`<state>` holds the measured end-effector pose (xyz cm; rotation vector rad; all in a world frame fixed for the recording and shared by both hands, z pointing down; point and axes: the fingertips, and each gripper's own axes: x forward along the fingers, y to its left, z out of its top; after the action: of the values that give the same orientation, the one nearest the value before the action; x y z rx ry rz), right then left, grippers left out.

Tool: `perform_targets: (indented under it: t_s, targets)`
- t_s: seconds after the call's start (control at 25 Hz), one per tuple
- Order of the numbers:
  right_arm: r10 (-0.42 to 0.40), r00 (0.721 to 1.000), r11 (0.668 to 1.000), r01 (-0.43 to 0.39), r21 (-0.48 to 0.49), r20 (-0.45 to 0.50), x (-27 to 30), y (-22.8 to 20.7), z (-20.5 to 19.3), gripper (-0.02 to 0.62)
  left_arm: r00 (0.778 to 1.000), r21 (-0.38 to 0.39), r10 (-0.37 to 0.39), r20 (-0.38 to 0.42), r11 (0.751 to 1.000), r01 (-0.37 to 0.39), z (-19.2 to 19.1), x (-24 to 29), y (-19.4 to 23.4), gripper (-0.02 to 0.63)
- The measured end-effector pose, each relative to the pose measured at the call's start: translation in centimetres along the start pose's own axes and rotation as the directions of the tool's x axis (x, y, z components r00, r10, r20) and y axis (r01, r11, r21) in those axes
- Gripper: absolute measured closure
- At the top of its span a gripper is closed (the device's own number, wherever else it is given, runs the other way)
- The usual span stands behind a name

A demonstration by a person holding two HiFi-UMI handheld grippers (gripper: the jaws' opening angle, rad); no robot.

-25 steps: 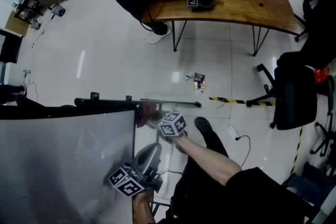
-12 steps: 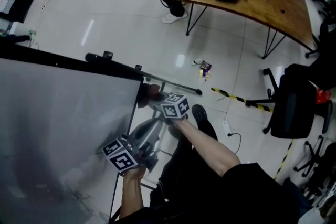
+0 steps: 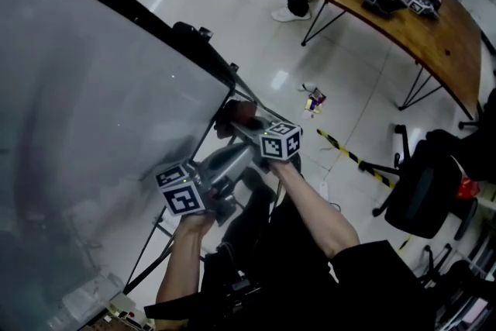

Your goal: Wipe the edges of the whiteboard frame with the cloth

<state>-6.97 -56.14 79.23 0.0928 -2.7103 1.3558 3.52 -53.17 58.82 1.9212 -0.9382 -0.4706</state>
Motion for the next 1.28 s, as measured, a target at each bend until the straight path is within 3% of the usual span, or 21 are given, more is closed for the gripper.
perform_targets:
  t_s: [0.68, 0.8, 1.0, 1.16, 1.28]
  targets:
    - [0.092, 0.995, 0.996, -0.092, -0.004, -0.051, -2.3, 1.3, 2.5, 0.477, 0.991, -0.024, 0.043, 0.129, 0.999, -0.040, 1.6, 0.6, -0.7, 0.618]
    - [0.064, 0.995, 0.998, -0.064, -0.007, -0.077, -1.4, 0.2, 2.3, 0.477, 0.988, -0.030, 0.059, 0.146, 0.998, -0.055, 1.7, 0.6, -0.5, 0.618]
    - [-0.050, 0.996, 0.997, 0.045, -0.063, -0.069, -0.1, -3.0, 3.8, 0.477, 0.980, -0.046, 0.094, 0.175, 0.995, -0.088, 1.8, 0.2, 0.0, 0.618]
    - [-0.057, 0.993, 0.984, 0.039, -0.174, -0.105, 1.6, -2.8, 4.4, 0.477, 0.975, -0.046, 0.114, 0.193, 0.993, -0.107, 2.0, 0.1, 0.3, 0.618]
    - [-0.050, 0.990, 0.978, 0.021, -0.207, -0.134, 2.2, -2.5, 4.0, 0.477, 0.971, -0.043, 0.126, 0.201, 0.992, -0.120, 2.2, 0.1, 0.3, 0.618]
